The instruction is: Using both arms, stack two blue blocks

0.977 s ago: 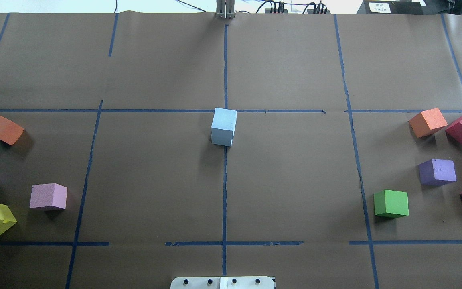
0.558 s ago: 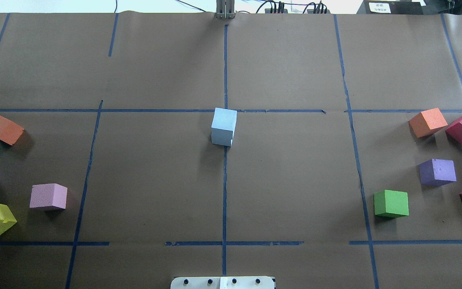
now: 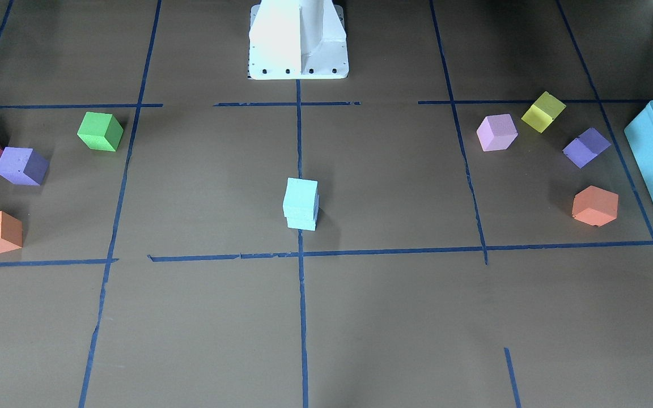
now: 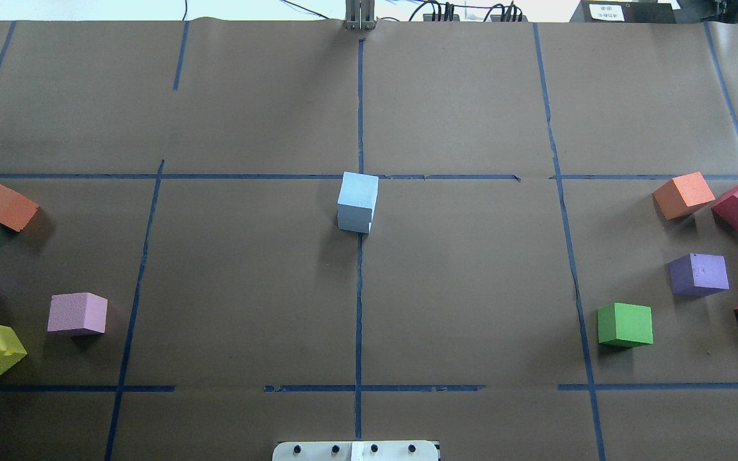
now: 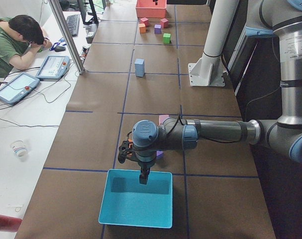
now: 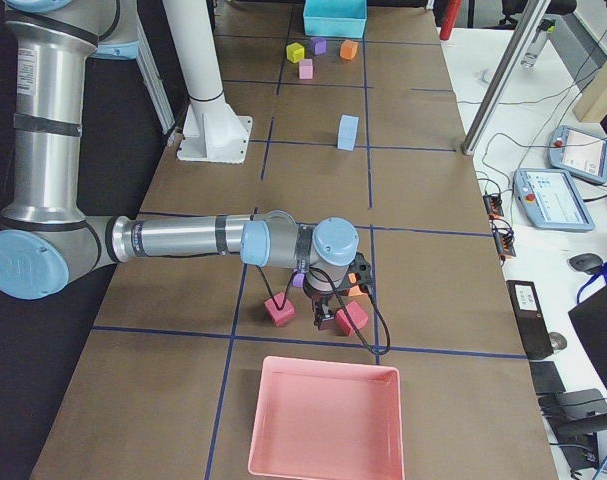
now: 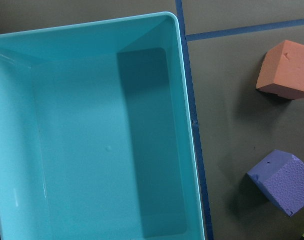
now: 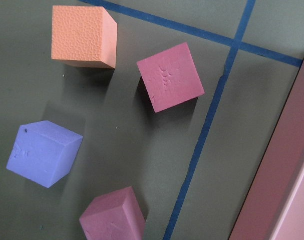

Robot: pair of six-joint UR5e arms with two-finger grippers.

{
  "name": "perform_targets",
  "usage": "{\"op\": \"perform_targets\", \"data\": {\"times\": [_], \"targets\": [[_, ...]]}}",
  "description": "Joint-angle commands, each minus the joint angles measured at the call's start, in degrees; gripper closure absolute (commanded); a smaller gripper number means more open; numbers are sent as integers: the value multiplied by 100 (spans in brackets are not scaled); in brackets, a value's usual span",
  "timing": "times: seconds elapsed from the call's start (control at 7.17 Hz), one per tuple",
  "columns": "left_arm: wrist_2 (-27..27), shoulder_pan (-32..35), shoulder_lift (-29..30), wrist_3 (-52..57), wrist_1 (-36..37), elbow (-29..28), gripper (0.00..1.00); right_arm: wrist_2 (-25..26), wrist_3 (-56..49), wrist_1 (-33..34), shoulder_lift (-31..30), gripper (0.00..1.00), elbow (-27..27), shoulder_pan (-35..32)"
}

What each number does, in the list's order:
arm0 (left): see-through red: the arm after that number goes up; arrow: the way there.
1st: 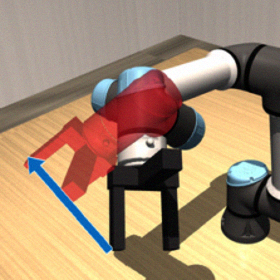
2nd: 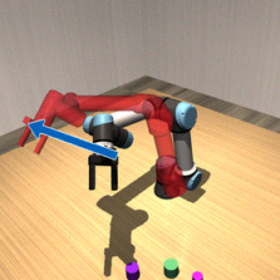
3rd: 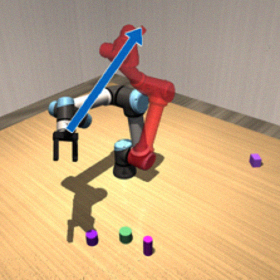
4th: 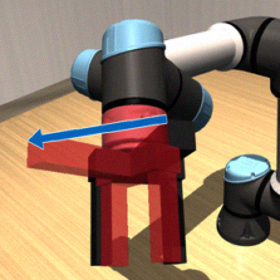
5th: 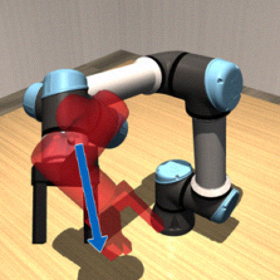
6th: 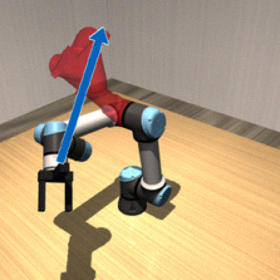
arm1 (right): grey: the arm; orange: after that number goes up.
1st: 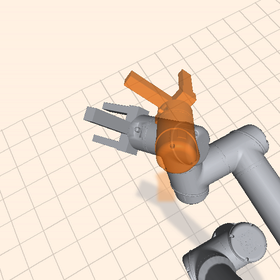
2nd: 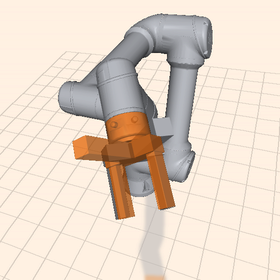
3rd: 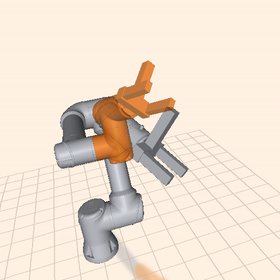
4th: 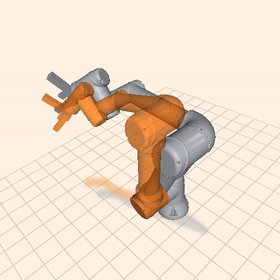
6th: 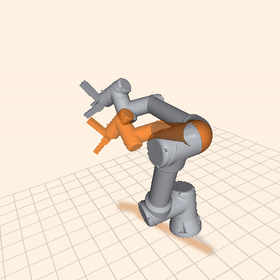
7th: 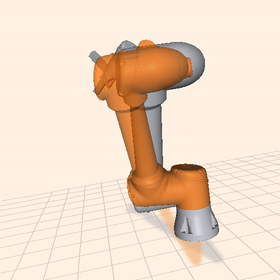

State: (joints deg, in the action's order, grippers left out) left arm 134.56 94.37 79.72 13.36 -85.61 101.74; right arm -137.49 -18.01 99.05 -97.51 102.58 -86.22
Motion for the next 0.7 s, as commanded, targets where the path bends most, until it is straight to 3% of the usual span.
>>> {"op": "perform_targets", "data": {"times": [0.0,0.56], "targets": [[0,-6,0,0,0,4,0,-15,8,0,13,0,8,0],[62,-15,-9,17,0,4,0,-6,0,0,22,0,-1,35]]}}
